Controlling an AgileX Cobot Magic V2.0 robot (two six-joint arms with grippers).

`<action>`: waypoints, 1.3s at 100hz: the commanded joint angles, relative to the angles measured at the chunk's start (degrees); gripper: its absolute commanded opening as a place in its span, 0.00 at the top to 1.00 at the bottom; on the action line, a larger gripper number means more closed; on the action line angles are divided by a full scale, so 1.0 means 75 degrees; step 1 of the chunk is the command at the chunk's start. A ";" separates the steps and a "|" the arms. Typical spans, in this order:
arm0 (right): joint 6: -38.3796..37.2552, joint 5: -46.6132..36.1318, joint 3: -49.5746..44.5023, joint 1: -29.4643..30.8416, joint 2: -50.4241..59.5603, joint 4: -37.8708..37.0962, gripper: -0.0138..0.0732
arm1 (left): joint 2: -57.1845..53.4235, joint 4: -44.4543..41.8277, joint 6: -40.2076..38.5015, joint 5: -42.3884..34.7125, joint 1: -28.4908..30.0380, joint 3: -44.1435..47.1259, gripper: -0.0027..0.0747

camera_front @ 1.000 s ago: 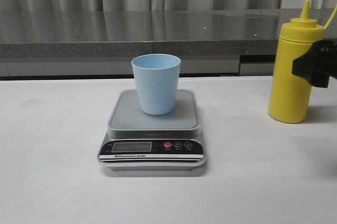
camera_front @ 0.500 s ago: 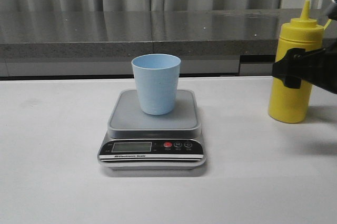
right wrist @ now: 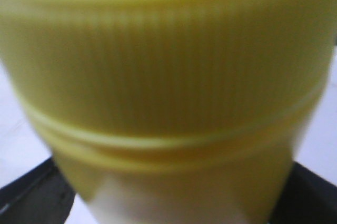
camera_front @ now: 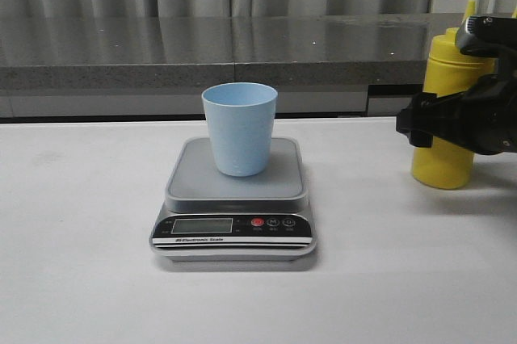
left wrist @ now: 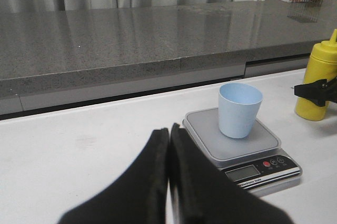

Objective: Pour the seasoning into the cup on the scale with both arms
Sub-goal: 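Lift the yellow bottle and tilt its nozzle toward the cup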

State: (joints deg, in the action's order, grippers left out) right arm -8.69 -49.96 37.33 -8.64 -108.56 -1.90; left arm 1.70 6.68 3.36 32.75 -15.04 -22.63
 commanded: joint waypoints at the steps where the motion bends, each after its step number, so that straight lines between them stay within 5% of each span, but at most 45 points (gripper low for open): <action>1: 0.0016 -0.0631 0.0278 0.0041 0.0177 -0.0098 0.10 | 0.0090 0.0057 -0.0077 -0.0556 0.0012 -0.0199 0.99; 16: 0.0016 -0.0629 0.0303 0.0041 0.0047 -0.0045 0.28 | 0.0090 0.0057 -0.0077 -0.0556 0.0012 -0.0199 0.99; 45: 0.0016 -0.0640 0.0303 0.0041 0.0064 -0.0045 0.93 | 0.0090 0.0057 -0.0077 -0.0556 0.0012 -0.0199 0.99; 85: 0.0336 0.0567 0.0303 0.0041 0.1412 -0.0164 0.92 | 0.0090 0.0057 -0.0077 -0.0556 0.0012 -0.0199 0.99; 130: 0.0760 0.4128 0.1325 -0.0309 0.2939 -0.2622 0.92 | 0.0090 0.0057 -0.0077 -0.0556 0.0012 -0.0199 0.99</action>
State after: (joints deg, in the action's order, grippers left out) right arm -3.49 -20.48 43.45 -9.73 -90.02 -18.03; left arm 1.70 6.68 3.36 32.78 -15.04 -22.63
